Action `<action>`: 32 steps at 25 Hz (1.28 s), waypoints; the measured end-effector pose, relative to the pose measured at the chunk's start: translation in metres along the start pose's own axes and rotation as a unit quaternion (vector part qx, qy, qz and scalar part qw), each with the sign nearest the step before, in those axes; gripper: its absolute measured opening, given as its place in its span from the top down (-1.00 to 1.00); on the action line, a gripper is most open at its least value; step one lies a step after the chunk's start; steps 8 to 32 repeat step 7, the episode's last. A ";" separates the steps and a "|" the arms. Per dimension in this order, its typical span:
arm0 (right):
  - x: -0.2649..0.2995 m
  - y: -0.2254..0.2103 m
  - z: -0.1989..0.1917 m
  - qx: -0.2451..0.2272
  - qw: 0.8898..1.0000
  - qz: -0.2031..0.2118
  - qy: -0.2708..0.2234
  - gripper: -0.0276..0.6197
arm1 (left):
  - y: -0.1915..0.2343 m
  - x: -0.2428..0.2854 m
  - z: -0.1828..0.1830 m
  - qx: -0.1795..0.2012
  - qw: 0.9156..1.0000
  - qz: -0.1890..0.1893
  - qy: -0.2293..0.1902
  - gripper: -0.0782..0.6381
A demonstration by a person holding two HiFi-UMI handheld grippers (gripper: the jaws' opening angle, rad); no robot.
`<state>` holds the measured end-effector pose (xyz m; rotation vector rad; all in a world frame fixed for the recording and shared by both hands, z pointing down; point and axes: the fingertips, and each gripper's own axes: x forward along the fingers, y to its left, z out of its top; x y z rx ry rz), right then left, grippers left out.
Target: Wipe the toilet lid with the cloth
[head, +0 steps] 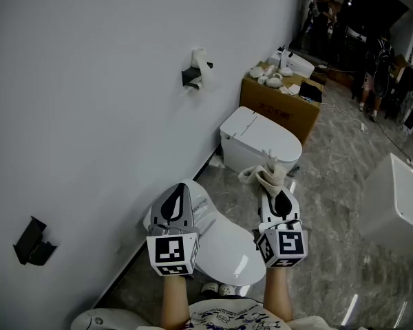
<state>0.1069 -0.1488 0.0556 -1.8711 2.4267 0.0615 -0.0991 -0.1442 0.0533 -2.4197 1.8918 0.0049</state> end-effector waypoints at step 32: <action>-0.001 0.001 -0.003 0.001 1.000 0.001 0.003 0.61 | 0.002 -0.001 0.002 0.002 1.000 0.000 -0.002 0.77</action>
